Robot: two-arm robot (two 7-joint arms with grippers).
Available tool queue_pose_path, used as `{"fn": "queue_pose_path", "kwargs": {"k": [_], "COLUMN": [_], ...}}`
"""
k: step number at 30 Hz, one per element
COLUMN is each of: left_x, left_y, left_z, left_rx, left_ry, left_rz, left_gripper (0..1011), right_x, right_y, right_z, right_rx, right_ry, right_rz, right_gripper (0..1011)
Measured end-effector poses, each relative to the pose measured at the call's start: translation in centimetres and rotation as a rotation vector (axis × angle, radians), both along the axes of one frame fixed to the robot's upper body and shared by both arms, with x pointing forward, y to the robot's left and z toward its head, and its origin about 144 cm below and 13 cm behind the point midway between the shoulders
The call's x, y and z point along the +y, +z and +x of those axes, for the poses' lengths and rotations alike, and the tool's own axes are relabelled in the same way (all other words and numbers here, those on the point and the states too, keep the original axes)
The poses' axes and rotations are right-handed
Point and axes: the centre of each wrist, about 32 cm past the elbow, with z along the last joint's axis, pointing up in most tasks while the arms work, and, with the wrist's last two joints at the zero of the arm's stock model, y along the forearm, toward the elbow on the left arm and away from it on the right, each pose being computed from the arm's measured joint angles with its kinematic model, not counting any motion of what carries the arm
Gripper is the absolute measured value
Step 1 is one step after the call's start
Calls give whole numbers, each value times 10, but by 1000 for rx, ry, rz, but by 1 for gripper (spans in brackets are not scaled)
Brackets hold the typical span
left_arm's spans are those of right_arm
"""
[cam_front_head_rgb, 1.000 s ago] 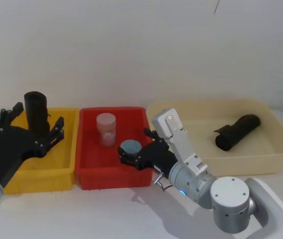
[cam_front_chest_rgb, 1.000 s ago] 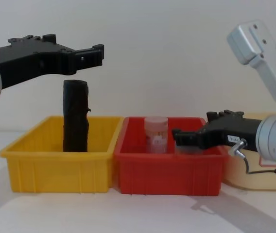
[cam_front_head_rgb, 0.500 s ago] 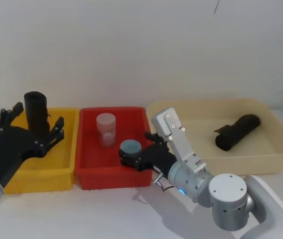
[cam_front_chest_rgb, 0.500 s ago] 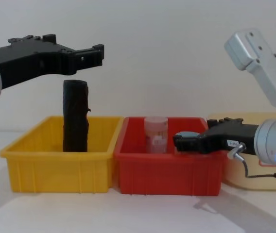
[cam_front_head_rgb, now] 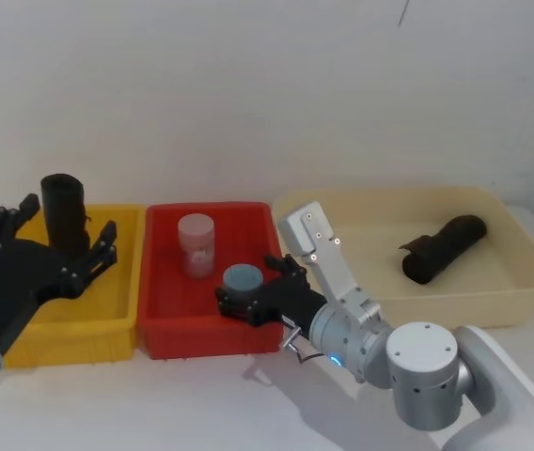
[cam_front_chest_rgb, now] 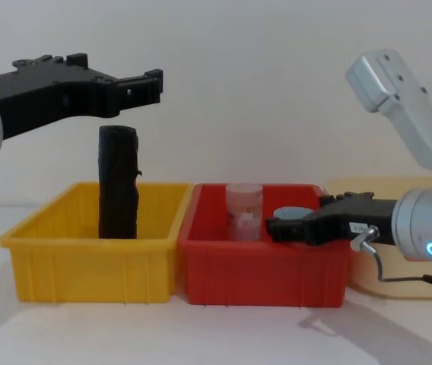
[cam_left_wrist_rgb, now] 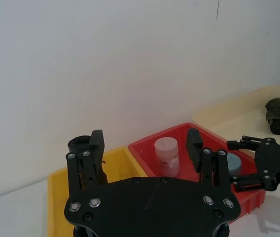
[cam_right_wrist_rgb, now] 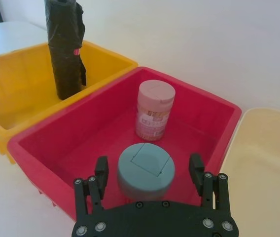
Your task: Pick up the garbage bag with the one hand and transfer it to the other hand.
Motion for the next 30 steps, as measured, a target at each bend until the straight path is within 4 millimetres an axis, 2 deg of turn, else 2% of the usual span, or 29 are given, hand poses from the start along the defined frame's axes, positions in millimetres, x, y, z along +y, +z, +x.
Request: {"fn": "queue_pose_path", "kwargs": {"k": [4,12,14,16,30], "left_x": [0,0,0,0,0], "left_y": [0,0,0,0,0], "left_z": [0,0,0,0,0], "left_rx": [0,0,0,0,0], "left_ry": [0,0,0,0,0], "left_rz": [0,0,0,0,0], "left_gripper": [1001,1001,1001,1001,1001], "right_x": [1,3,4,4,4], "right_y": [0,0,0,0,5], "right_z": [1,2,2,3,3], "right_rx": [12,25,24,22,-24], "right_ry": [1,-3,-11,-17,-53], "right_rz": [3,9,12,15,76], "right_gripper": [977,802,710,675,675]}}
